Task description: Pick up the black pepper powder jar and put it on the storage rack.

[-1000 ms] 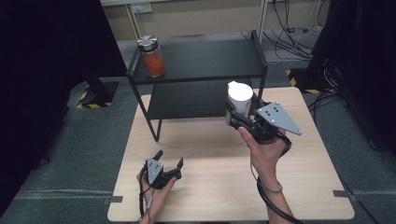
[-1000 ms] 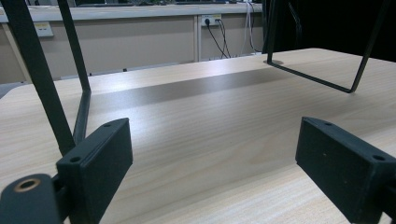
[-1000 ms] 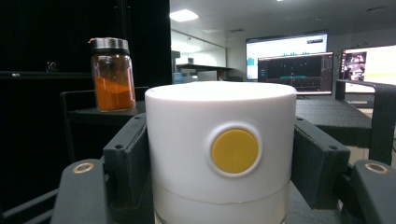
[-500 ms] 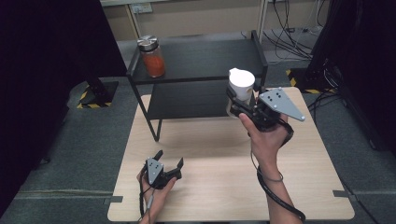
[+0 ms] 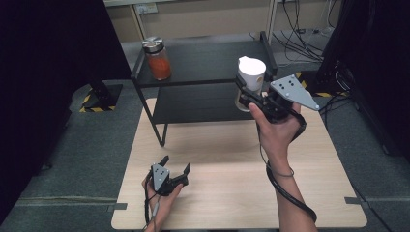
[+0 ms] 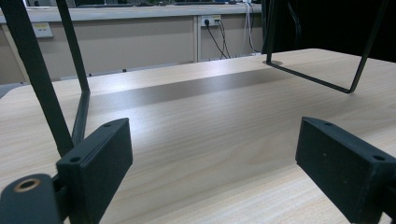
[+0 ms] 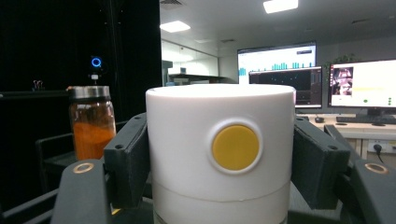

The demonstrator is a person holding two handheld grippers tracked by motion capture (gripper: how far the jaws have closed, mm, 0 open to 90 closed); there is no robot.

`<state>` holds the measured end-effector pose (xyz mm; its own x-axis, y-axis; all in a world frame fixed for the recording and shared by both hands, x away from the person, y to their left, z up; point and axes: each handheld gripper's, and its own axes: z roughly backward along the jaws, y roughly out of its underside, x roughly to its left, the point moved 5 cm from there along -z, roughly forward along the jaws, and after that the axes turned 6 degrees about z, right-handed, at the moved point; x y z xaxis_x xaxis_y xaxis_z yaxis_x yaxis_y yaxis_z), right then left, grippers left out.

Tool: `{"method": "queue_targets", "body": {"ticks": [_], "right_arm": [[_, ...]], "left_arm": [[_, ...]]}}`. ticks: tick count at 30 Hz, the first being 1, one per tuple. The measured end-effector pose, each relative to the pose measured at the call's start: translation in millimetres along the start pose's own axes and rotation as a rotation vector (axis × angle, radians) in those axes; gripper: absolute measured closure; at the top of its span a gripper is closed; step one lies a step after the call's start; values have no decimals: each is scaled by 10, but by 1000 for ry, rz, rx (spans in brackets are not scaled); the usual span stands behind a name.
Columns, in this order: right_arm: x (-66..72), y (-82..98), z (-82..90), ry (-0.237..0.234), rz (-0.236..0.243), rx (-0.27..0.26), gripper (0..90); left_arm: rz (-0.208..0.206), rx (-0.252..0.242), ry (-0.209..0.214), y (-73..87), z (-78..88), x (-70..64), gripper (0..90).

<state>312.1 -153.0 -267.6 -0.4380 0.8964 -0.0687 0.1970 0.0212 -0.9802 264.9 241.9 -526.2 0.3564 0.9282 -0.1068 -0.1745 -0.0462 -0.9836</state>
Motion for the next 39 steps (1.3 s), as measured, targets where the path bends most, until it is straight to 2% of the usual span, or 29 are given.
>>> {"method": "queue_targets", "body": {"ticks": [14,28,39], "right_arm": [[-27,-218,-185,20,-6,-19,307],[-75,-351,-394,37,-20,-3,307],[-126,-461,-579,63,-13,15,307]], "left_arm": [[0,2,4,-2,-4,-1,104],[2,0,6,0,-5,-3,104],[7,0,7,0,-4,3,104]]}}
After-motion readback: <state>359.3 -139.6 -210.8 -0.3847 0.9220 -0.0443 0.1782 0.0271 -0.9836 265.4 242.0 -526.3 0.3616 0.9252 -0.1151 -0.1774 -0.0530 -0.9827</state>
